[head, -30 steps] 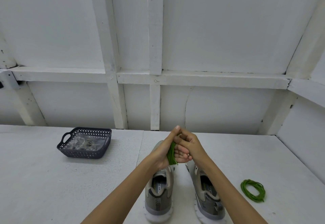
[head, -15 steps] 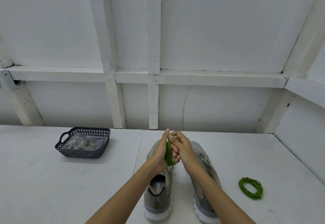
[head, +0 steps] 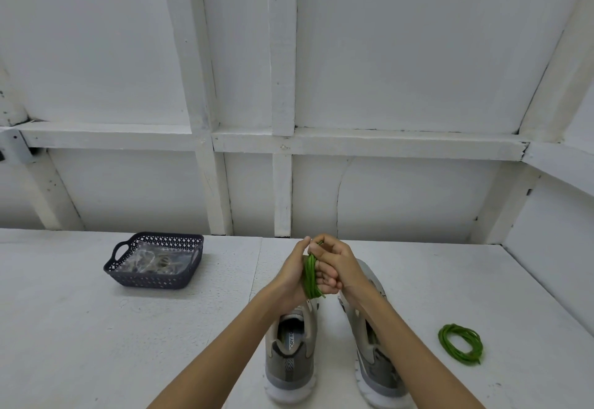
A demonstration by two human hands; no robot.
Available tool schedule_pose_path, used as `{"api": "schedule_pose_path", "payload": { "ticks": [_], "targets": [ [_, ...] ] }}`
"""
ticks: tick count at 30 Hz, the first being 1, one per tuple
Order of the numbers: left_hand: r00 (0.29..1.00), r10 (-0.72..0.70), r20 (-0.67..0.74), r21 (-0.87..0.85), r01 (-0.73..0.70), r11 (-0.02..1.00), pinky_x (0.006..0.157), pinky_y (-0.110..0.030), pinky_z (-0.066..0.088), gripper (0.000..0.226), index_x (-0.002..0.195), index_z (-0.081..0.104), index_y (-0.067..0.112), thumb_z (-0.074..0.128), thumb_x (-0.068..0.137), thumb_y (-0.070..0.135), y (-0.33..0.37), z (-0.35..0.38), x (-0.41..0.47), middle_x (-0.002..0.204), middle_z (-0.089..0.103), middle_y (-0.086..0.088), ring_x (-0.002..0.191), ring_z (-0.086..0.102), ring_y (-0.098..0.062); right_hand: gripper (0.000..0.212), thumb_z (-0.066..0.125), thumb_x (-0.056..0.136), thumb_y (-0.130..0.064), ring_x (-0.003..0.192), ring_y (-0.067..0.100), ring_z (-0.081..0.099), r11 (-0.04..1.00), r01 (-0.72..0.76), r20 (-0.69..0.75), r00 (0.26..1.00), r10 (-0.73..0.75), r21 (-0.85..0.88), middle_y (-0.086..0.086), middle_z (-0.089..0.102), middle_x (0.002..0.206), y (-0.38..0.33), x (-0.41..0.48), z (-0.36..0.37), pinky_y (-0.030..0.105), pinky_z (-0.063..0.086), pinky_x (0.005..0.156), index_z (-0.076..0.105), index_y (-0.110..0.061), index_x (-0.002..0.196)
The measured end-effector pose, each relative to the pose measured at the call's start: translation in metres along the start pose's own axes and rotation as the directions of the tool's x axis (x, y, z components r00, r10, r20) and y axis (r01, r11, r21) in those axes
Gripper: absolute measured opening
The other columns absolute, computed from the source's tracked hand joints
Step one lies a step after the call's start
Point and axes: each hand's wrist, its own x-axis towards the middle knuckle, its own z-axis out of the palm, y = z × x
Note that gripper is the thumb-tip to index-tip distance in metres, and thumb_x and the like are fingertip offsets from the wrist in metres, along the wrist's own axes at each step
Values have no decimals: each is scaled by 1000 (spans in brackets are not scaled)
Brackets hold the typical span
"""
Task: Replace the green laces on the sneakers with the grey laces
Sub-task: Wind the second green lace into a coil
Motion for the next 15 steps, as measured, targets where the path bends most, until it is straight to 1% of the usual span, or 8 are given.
{"api": "schedule_pose_path", "payload": {
  "ticks": [3,5,9,12,15],
  "targets": [
    [997,49,-62,34,-47,998,49,-26,53,74,54,61,0,32,100,51,-4,2,2,51,59,-13,47,59,-21,24,64,87,-34,34,12,30,994,64,-34,998,-61,93,7,33,51,4,-3,3,18,27,41,61,-12,79],
    [993,76,-86,19,-74,997,47,-25,52,71,53,61,3,37,99,51,-5,4,2,49,57,-11,44,57,-19,26,65,83,-35,31,11,28,988,91,-55,995,-84,122,5,31,45,5,-4,3,17,27,39,60,-10,79],
    [990,96,-101,-20,-98,995,41,-22,46,69,48,61,8,41,97,51,-3,11,0,45,53,-7,39,52,-15,26,63,88,-30,32,8,23,982,128,-106,988,-114,138,3,26,44,3,-7,6,13,22,36,56,-7,79],
    [983,109,-150,-20,-113,993,40,-21,43,64,52,56,7,45,96,52,-5,14,1,44,50,-6,38,48,-14,24,59,95,-22,34,8,22,984,143,-143,981,-127,109,0,25,44,2,-9,8,12,21,37,53,-10,75],
    [964,138,-226,-11,-144,989,39,-20,40,60,56,53,6,48,94,53,-7,18,1,43,47,-4,37,44,-14,27,56,97,-19,34,8,24,985,149,-147,980,-136,82,-1,27,44,0,-10,8,12,22,38,51,-12,72]
  ]
}}
